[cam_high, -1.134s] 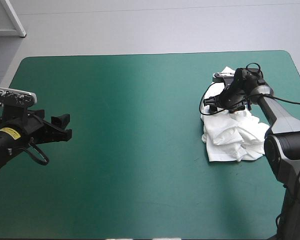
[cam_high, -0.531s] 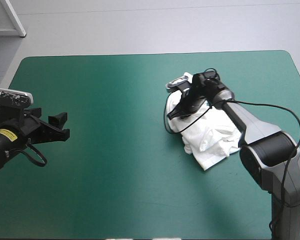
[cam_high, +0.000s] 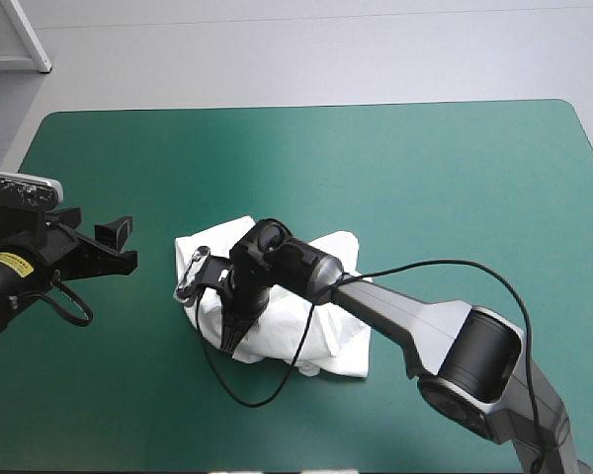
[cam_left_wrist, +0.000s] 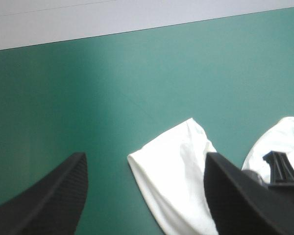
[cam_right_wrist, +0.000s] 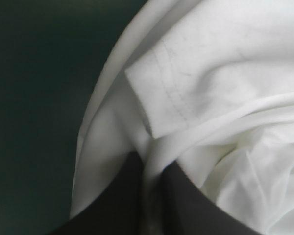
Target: Fold the cloth
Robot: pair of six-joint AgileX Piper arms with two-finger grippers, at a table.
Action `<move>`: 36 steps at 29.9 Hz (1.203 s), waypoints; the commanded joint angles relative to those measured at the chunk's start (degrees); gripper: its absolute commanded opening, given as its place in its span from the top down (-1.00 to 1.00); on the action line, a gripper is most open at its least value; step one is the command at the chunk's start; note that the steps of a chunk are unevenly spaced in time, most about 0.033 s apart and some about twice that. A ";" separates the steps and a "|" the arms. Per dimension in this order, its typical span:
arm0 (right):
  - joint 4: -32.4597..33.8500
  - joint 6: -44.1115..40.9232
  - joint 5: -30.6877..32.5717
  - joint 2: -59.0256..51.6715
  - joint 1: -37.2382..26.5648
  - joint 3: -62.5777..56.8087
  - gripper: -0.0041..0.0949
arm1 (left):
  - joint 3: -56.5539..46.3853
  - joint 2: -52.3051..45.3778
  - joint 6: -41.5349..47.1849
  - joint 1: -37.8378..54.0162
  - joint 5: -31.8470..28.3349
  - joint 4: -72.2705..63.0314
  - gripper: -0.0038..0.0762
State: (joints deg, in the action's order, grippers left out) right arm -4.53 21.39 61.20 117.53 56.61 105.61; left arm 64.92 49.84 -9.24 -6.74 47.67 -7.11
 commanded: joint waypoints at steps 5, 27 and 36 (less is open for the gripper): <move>2.30 -7.18 -4.13 -3.09 1.54 2.17 -0.45 | 1.95 -0.53 0.27 -0.16 -4.18 -0.71 -0.33; 13.95 -28.13 10.32 -29.59 -7.22 0.22 -0.42 | 2.97 -0.53 0.26 -0.16 5.48 1.66 -0.33; 11.54 -41.93 9.98 -51.29 -3.62 -29.86 -0.35 | 2.63 0.52 0.47 -0.16 11.09 1.59 -0.33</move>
State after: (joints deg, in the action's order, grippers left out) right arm 6.74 -15.79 71.64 71.94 51.35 80.89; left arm 66.02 49.97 -9.24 -6.74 61.12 -5.10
